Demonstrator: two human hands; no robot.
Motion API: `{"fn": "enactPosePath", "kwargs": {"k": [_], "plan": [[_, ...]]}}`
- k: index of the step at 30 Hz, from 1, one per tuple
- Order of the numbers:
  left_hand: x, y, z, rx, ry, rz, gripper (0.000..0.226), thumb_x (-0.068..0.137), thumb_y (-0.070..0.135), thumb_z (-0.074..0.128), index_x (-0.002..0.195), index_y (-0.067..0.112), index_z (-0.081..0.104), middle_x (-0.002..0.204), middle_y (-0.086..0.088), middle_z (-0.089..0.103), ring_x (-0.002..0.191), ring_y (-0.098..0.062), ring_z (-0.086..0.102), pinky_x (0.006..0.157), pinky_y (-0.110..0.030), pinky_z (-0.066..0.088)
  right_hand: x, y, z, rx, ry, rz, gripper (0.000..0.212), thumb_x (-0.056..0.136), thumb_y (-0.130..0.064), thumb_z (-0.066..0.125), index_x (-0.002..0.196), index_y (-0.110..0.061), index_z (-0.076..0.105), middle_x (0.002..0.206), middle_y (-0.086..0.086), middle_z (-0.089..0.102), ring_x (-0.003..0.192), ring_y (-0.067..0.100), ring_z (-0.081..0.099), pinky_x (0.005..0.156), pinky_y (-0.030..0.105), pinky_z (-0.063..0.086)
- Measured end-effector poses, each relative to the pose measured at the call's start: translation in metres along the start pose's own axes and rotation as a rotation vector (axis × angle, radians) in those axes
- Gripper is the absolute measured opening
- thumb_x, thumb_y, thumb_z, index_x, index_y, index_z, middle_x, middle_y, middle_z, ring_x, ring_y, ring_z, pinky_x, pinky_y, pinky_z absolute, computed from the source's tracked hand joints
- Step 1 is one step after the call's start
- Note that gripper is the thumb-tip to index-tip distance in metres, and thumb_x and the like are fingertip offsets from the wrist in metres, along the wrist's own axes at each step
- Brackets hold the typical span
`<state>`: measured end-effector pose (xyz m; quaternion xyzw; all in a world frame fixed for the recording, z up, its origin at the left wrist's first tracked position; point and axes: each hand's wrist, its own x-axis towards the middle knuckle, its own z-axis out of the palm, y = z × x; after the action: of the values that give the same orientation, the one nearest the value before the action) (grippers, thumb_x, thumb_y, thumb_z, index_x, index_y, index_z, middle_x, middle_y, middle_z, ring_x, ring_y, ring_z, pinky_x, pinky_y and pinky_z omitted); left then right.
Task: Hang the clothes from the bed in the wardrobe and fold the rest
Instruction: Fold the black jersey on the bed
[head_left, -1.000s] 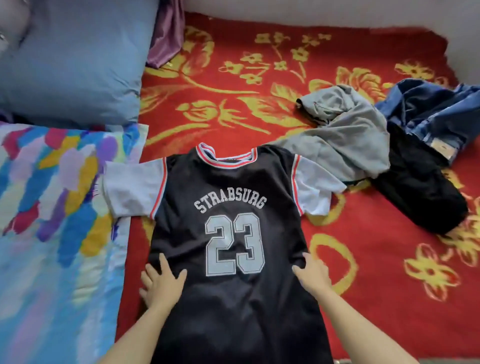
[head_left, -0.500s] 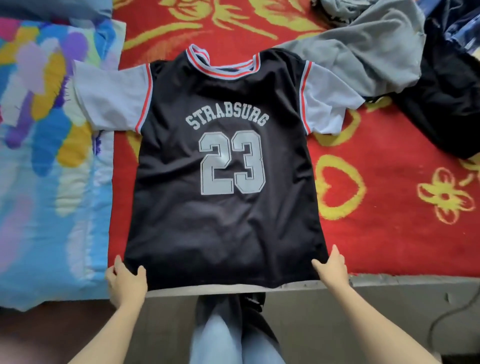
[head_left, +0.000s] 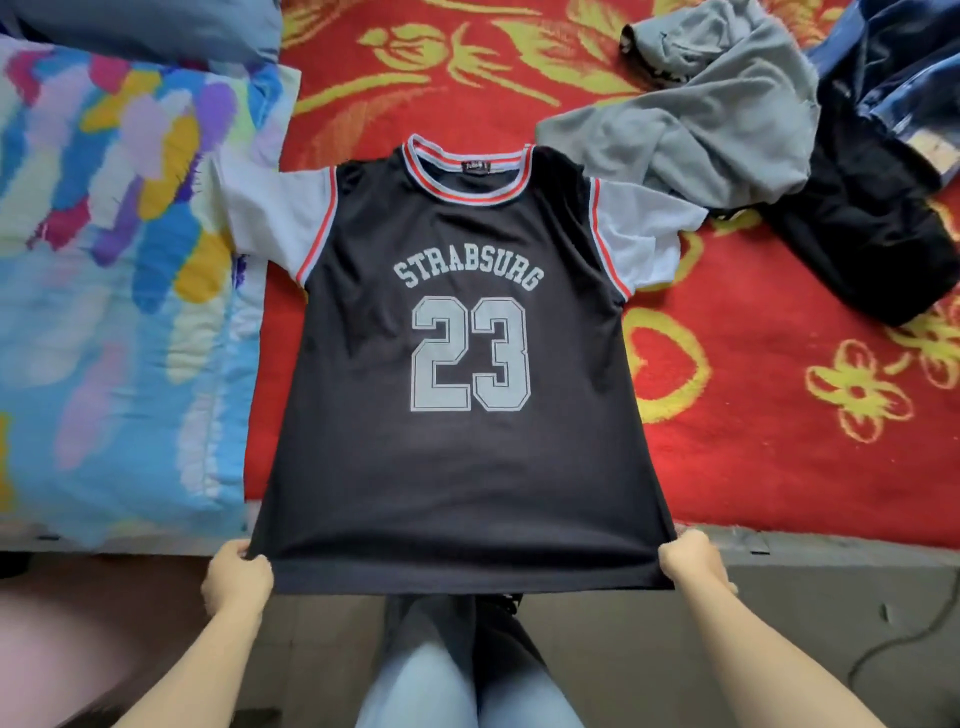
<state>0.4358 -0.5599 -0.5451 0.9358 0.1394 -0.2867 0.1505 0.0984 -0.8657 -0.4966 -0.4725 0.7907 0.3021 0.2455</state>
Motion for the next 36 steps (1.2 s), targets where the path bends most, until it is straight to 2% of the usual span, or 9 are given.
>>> {"fn": "enactPosePath", "kwargs": {"k": [3, 6, 11, 19, 26, 29, 36], "plan": [[-0.012, 0.015, -0.004, 0.211, -0.110, 0.009, 0.059, 0.084, 0.017, 0.065, 0.138, 0.016, 0.042, 0.136, -0.024, 0.042, 0.121, -0.043, 0.039, 0.099, -0.050, 0.034, -0.012, -0.015, -0.005, -0.107, 0.014, -0.052, 0.039, 0.089, -0.019, 0.048, 0.127, -0.012, 0.048, 0.133, 0.011, 0.049, 0.125, 0.030, 0.042, 0.103, 0.039, 0.030], [-0.017, 0.054, -0.011, 0.235, -0.136, 0.173, 0.073, 0.085, 0.031, 0.066, 0.146, 0.019, 0.028, 0.145, -0.022, 0.029, 0.131, -0.039, 0.026, 0.104, -0.051, 0.027, -0.027, -0.051, -0.020, -0.082, 0.047, -0.212, 0.050, 0.087, -0.031, 0.055, 0.131, -0.012, 0.040, 0.136, 0.013, 0.043, 0.127, 0.032, 0.037, 0.103, 0.043, 0.032], [-0.009, 0.134, -0.028, 0.192, -0.091, 0.351, 0.070, 0.088, 0.030, 0.061, 0.146, 0.019, 0.026, 0.150, -0.018, 0.023, 0.134, -0.037, 0.022, 0.105, -0.051, 0.028, -0.054, -0.125, -0.052, -0.067, 0.111, -0.450, 0.058, 0.090, -0.030, 0.051, 0.143, -0.018, 0.030, 0.140, 0.010, 0.041, 0.129, 0.030, 0.035, 0.101, 0.043, 0.031], [0.016, 0.240, -0.044, 0.245, -0.048, 0.561, 0.063, 0.090, 0.029, 0.057, 0.145, 0.018, 0.028, 0.151, -0.017, 0.022, 0.136, -0.036, 0.020, 0.106, -0.047, 0.029, -0.063, -0.208, -0.098, -0.049, 0.178, -0.589, 0.053, 0.090, -0.025, 0.049, 0.140, -0.017, 0.033, 0.138, 0.010, 0.040, 0.128, 0.029, 0.034, 0.098, 0.043, 0.033], [0.045, 0.335, -0.030, 0.317, -0.033, 0.702, 0.062, 0.092, 0.030, 0.053, 0.146, 0.019, 0.026, 0.151, -0.014, 0.020, 0.136, -0.034, 0.018, 0.106, -0.045, 0.030, -0.022, -0.278, -0.155, -0.120, 0.306, -0.690, 0.044, 0.089, -0.023, 0.049, 0.130, -0.010, 0.040, 0.131, 0.011, 0.045, 0.122, 0.030, 0.039, 0.090, 0.041, 0.039], [0.065, 0.376, -0.025, 0.362, -0.002, 0.762, 0.059, 0.094, 0.028, 0.050, 0.146, 0.019, 0.025, 0.152, -0.012, 0.020, 0.136, -0.032, 0.018, 0.105, -0.047, 0.029, 0.009, -0.307, -0.176, -0.154, 0.387, -0.739, 0.044, 0.090, -0.020, 0.048, 0.132, -0.010, 0.041, 0.130, 0.011, 0.047, 0.122, 0.031, 0.040, 0.088, 0.040, 0.038], [0.115, 0.430, -0.004, 0.428, 0.037, 0.749, 0.056, 0.095, 0.019, 0.043, 0.147, 0.016, 0.024, 0.153, -0.007, 0.023, 0.136, -0.027, 0.023, 0.104, -0.044, 0.029, 0.071, -0.366, -0.192, -0.264, 0.408, -0.802, 0.046, 0.092, -0.019, 0.044, 0.137, -0.010, 0.037, 0.136, 0.009, 0.046, 0.125, 0.029, 0.040, 0.091, 0.040, 0.038]]}}
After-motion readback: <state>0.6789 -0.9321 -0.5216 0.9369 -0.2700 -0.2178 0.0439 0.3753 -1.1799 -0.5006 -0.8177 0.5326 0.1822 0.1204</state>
